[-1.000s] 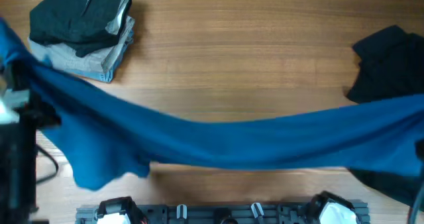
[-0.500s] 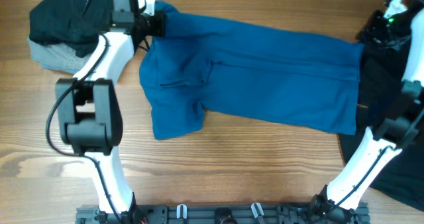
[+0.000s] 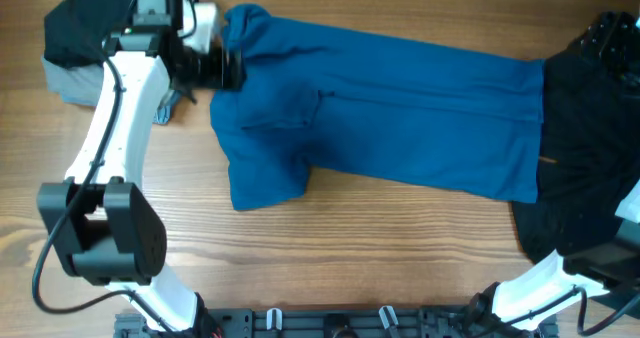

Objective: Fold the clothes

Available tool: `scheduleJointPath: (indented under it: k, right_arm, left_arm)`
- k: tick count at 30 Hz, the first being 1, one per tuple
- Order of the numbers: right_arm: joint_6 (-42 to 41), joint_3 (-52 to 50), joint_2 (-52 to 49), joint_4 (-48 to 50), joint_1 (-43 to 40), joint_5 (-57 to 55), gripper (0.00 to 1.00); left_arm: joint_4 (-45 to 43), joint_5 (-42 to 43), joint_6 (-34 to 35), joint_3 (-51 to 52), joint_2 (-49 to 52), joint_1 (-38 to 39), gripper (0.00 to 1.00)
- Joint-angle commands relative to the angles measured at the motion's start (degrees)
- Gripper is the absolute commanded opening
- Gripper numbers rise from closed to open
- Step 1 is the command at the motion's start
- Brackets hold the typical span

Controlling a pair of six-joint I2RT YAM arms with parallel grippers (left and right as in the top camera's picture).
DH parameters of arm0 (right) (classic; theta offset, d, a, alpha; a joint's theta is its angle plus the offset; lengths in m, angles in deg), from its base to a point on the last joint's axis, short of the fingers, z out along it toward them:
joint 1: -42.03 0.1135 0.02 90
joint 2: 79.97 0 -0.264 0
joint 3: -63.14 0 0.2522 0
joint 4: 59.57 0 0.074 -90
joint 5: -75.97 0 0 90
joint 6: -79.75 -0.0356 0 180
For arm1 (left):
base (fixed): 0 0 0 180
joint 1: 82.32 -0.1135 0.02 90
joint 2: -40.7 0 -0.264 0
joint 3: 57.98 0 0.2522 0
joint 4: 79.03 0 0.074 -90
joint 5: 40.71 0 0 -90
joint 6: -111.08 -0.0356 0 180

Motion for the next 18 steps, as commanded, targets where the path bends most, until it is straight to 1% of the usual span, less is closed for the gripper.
scheduleJointPath:
  k: [1, 3, 4, 5, 6, 8, 9, 10, 11, 14, 16, 17, 18]
  right_arm:
    - [-0.9, -8.1, -1.4, 0.3, 0.2, 0.3, 0.72]
    - [-0.9, -15.0, -1.4, 2.6, 0.3, 0.3, 0.72]
    - [-0.9, -18.8, -1.4, 4.5, 0.2, 0.2, 0.72]
    - [-1.0, -21.8, -1.4, 6.4, 0.2, 0.0, 0.73]
    - [-2.3, -26.6, -1.4, 9.7, 0.2, 0.0, 0.73]
    - [-4.6, -33.5, -1.4, 14.4, 0.1, 0.1, 0.73]
    - [-5.4, -36.3, -1.4, 15.9, 0.1, -0.2, 0.72]
    - [-5.4, -38.0, -1.4, 16.5, 0.1, -0.9, 0.72]
    - [-5.6, -40.7, -1.4, 17.3, 0.1, -2.1, 0.72]
    - [-7.4, -47.3, -1.4, 20.4, 0.1, -3.2, 0.72]
    - [-8.1, -53.6, -1.4, 23.6, 0.2, -1.8, 0.72]
    - [-8.1, -56.4, -1.4, 24.9, 0.3, -1.9, 0.72]
    - [-8.1, -59.3, -1.4, 26.6, 0.3, -1.9, 0.73]
  left_arm:
    - [2.7, -0.6, -1.7, 8.2, 3.5, -0.1, 0.87]
    - [0.4, -0.5, -1.6, 14.2, 3.6, -0.1, 0.86]
    - [-0.9, 0.2, -1.6, 16.1, 3.6, -0.1, 0.83]
    - [-2.1, 1.1, -1.6, 17.7, 3.6, -0.1, 0.79]
    - [-3.4, 2.1, -1.6, 19.2, 3.6, -0.1, 0.71]
    - [-4.3, 2.0, -1.5, 21.7, 3.6, -0.1, 0.48]
    - [-4.2, 1.8, -1.4, 22.5, 3.6, -0.2, 0.32]
    - [-3.7, 1.4, -1.4, 23.1, 3.6, -0.3, 0.11]
    - [-2.6, 1.1, -1.3, 23.2, 3.6, -0.5, 0.04]
    - [2.9, -4.4, 3.4, 23.2, 3.6, -2.6, 0.04]
    - [6.6, -9.9, 9.6, 23.2, 3.6, -5.6, 0.04]
    - [7.2, -9.7, 11.9, 23.2, 3.5, -8.2, 0.04]
    - [7.0, -8.4, 12.5, 23.2, 3.5, -10.0, 0.04]
